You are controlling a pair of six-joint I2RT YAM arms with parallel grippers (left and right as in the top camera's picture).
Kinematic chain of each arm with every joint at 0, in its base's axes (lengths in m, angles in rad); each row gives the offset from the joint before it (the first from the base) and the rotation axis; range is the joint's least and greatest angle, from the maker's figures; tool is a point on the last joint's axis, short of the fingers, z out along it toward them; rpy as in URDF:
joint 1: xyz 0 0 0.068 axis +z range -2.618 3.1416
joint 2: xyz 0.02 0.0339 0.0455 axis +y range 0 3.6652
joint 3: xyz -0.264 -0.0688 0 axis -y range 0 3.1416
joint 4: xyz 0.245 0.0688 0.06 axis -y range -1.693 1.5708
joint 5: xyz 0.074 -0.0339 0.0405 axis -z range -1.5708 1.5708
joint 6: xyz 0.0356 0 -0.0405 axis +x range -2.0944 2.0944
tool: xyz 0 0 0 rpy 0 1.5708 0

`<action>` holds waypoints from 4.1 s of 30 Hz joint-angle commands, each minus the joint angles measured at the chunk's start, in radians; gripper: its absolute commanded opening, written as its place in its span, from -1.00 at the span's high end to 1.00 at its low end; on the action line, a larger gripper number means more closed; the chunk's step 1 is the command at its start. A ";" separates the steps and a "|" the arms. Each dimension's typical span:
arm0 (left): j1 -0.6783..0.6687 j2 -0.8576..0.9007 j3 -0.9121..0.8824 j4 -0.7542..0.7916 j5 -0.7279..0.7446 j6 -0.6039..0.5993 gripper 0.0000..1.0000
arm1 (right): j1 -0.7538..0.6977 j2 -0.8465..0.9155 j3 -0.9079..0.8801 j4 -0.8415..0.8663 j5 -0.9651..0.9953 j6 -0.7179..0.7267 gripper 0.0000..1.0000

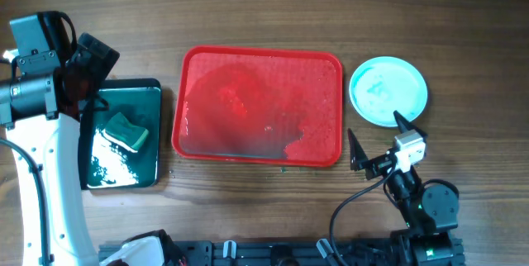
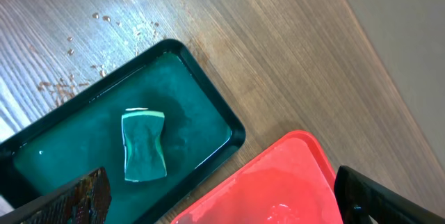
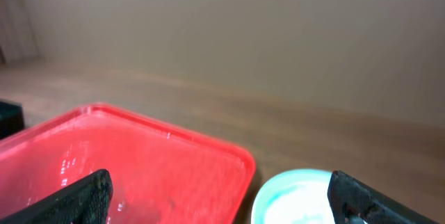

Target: Clean dirty plates on tray and stack at the side

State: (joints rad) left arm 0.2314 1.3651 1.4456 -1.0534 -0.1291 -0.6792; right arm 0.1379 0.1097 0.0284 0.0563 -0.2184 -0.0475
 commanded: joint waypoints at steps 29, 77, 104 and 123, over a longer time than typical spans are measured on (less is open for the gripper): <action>-0.004 -0.055 -0.031 -0.031 -0.035 0.029 -1.00 | -0.009 -0.086 -0.023 -0.032 -0.074 -0.002 -0.99; -0.123 -1.360 -1.440 0.983 0.214 0.691 -1.00 | -0.009 -0.086 -0.023 -0.032 -0.074 -0.002 -1.00; -0.123 -1.360 -1.440 0.983 0.214 0.691 -1.00 | -0.009 -0.086 -0.023 -0.032 -0.074 -0.003 -0.99; -0.123 -1.360 -1.440 0.983 0.214 0.691 -1.00 | -0.009 -0.086 -0.023 -0.032 -0.074 -0.003 -1.00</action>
State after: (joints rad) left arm 0.1108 0.0139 0.0151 -0.0715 0.0978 -0.0010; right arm 0.1337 0.0273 0.0063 0.0227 -0.2733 -0.0475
